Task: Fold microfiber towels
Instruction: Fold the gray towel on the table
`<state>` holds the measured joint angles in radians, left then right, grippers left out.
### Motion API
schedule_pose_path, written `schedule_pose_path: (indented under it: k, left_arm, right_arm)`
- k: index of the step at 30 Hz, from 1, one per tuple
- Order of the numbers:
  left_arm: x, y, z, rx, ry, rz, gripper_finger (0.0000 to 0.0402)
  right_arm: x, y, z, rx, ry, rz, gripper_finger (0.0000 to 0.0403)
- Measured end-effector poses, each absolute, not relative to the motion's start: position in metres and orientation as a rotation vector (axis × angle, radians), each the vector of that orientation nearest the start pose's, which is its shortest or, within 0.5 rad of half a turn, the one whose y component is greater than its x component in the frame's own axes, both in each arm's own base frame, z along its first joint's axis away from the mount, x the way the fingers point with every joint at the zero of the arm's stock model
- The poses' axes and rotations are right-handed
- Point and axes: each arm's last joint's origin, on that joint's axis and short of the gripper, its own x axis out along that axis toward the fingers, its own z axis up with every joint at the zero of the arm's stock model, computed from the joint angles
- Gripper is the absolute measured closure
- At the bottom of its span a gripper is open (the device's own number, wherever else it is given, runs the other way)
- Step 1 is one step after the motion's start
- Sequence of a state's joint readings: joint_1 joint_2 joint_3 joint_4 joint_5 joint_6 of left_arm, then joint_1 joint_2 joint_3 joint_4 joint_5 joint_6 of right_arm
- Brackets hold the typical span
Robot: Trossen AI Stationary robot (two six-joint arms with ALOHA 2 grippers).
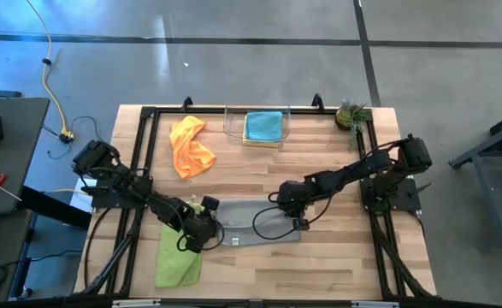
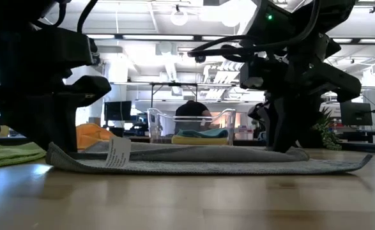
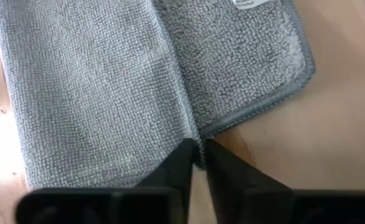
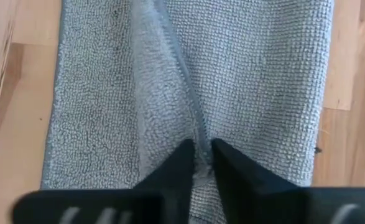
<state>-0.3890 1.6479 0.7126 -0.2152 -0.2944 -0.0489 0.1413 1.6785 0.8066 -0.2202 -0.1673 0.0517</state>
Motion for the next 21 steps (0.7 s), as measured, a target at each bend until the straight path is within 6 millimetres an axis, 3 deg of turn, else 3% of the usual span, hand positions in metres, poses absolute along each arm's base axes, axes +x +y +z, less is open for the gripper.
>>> schedule_pose_path:
  k: [4,15,21]
  left_arm:
    - [0.252,-0.093,0.122,0.353,1.091,-0.043,0.0395]
    - [0.262,-0.092,0.154,0.296,1.049,0.006,0.04]
    - [0.27,-0.098,0.167,0.219,1.017,0.011,0.0401]
  right_arm:
    - [0.291,0.046,0.138,0.056,1.088,0.241,0.0397]
    - [0.275,0.042,0.178,0.004,0.997,0.098,0.0401]
    - [0.267,0.054,0.188,-0.018,0.976,0.059,0.0398]
